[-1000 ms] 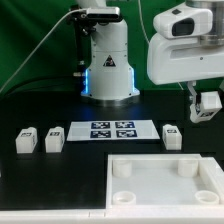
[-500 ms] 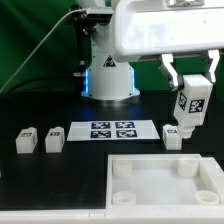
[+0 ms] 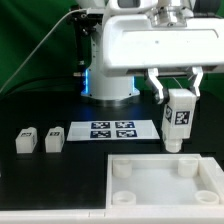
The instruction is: Assemble one leg
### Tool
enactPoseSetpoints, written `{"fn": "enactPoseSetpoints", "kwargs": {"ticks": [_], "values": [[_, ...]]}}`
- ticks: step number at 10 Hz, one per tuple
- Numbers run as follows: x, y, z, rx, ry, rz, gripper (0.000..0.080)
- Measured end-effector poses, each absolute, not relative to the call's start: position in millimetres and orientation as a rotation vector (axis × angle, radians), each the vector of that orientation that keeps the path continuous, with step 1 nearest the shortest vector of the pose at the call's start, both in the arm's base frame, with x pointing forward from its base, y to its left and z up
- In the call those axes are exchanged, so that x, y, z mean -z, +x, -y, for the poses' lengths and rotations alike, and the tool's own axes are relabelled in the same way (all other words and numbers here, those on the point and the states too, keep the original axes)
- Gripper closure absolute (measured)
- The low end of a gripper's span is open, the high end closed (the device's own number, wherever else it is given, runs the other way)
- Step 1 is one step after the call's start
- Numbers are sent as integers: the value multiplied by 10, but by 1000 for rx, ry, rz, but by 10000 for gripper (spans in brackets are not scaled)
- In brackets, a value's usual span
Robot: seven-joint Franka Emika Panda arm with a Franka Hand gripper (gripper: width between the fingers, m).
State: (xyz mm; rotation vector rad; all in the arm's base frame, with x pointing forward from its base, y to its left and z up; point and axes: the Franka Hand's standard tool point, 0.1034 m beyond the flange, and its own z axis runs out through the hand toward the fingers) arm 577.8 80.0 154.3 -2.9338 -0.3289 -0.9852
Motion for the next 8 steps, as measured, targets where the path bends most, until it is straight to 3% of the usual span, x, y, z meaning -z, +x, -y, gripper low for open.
{"fn": "enactPoseSetpoints", "kwargs": {"ticks": [4, 8], "values": [[-1451, 6224, -1013, 983, -2897, 329, 508], [-1198, 6272, -1074, 978, -2891, 324, 508]]}}
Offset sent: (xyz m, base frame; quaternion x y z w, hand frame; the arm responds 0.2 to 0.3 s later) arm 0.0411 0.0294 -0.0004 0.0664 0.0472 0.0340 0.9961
